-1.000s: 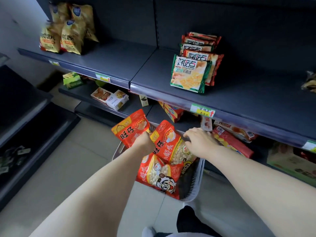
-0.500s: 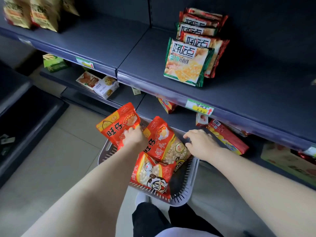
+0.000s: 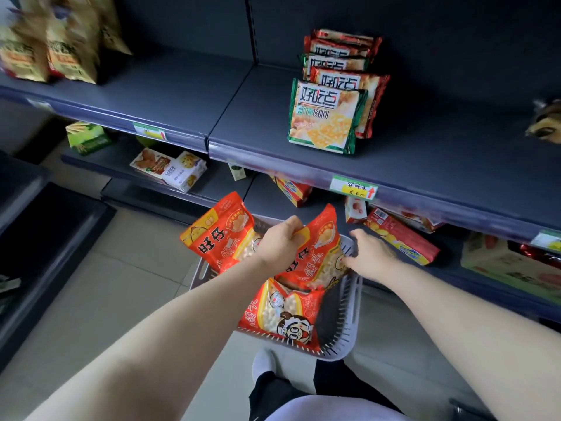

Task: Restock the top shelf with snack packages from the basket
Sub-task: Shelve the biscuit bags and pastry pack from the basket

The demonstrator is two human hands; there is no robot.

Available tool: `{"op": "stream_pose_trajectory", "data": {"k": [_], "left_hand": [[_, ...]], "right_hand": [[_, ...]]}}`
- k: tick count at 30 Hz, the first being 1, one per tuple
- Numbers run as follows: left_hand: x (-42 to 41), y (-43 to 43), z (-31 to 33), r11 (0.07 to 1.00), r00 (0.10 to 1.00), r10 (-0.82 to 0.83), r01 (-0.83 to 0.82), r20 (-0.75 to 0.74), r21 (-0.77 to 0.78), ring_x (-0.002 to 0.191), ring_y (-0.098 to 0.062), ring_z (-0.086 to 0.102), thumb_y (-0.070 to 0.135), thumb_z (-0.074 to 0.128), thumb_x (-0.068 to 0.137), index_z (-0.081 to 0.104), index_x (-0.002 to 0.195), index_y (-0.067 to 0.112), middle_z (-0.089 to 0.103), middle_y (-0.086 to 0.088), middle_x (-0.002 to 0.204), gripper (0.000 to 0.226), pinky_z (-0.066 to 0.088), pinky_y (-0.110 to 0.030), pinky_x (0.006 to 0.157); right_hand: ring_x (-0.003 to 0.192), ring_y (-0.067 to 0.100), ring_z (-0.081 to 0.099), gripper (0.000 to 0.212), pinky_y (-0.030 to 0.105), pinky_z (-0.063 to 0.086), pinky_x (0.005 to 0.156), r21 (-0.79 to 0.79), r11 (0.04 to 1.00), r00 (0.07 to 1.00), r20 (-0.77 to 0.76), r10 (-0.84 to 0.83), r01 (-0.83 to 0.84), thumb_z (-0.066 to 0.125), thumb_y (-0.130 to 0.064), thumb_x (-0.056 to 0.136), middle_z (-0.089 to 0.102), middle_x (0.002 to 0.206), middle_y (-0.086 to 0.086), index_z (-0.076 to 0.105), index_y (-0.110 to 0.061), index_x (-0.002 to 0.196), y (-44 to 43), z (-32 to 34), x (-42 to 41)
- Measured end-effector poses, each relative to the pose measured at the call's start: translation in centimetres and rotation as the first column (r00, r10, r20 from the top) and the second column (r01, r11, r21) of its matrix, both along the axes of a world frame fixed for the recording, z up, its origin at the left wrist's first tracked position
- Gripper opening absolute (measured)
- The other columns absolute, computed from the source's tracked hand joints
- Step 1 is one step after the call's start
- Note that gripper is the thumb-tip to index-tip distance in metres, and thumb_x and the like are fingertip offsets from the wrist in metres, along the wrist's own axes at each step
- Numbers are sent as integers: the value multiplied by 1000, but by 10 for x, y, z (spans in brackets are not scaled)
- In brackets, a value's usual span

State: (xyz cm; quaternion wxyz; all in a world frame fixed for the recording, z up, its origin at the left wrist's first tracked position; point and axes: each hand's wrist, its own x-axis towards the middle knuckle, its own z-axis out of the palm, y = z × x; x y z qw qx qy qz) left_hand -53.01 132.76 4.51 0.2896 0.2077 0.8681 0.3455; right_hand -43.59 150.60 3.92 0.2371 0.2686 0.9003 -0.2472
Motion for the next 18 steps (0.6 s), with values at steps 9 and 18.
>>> {"op": "stream_pose_trajectory", "data": {"k": [9,18], "left_hand": [[-23,-7,61,967,970,-233,225,62,117,81,-15,52,9,54,97,57,92,13,59,-5,87,7,48,-39,79],[-38,-24,109,936,957,-290,284,-1,209,84,-21,62,3,55,97,59,93,8,67,-11,95,7,53,-47,86]], "right_hand": [[139,27,37,122,42,40,107,-159,978,988,-56,-147,137,89,-33,63,33,155,5,9,-28,155,0,10,6],[104,15,59,62,32,48,86,-349,934,955,-246,-168,75,86,-22,65,61,106,-11,49,-31,113,-31,15,13]]}}
